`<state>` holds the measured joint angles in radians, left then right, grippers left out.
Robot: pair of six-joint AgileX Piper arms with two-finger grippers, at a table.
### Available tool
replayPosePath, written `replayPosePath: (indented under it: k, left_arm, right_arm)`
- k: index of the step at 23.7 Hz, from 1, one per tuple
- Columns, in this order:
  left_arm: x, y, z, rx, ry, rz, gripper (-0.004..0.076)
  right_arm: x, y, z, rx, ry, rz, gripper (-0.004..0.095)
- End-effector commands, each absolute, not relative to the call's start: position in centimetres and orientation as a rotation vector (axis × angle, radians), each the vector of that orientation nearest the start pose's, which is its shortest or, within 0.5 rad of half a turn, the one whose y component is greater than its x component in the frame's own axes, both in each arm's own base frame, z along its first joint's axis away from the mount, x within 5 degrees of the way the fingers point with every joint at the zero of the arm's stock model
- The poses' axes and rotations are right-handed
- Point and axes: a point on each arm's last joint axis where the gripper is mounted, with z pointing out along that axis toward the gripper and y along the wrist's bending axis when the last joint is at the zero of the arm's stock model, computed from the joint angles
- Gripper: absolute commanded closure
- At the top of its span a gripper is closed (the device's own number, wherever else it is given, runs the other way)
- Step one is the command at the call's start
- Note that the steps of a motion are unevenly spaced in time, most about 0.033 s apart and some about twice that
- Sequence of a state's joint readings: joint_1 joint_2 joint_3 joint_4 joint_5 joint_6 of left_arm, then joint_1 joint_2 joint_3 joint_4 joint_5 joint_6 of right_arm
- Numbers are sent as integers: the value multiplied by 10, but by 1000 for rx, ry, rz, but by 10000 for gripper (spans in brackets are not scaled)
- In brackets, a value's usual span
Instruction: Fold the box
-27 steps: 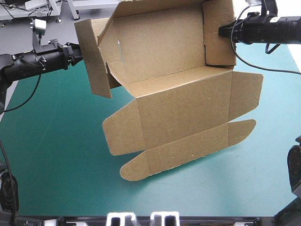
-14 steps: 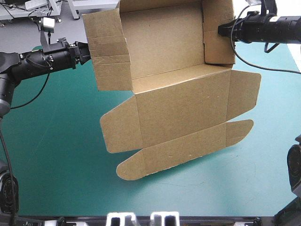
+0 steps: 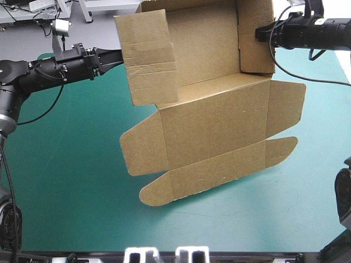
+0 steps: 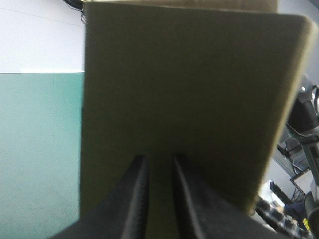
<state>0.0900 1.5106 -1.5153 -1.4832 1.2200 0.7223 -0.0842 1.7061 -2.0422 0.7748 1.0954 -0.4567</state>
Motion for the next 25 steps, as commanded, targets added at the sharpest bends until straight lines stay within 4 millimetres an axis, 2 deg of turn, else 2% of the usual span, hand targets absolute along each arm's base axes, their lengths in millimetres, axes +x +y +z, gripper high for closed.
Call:
replayPosePath:
  k: [1, 4, 7, 11, 19, 25]
  left_arm:
    - [283, -71, 476, 480, 1658, -1457, 507]
    - [282, -76, 476, 494, 1657, -1469, 435]
    - [283, -76, 475, 490, 1663, -1458, 431]
    - [289, -73, 464, 473, 1775, -1317, 431]
    - [287, -75, 463, 485, 1796, -1335, 431]
    - [298, -69, 454, 380, 1897, -1173, 431]
  right_arm:
    - [345, 35, 514, -334, 1869, 617, 924]
    - [345, 46, 515, -361, 1857, 606, 925]
    - [345, 54, 516, -360, 1841, 606, 925]
    - [345, 58, 516, -366, 1840, 599, 925]
    - [354, 56, 509, -324, 1865, 595, 925]
    - [355, 58, 508, -319, 1870, 609, 925]
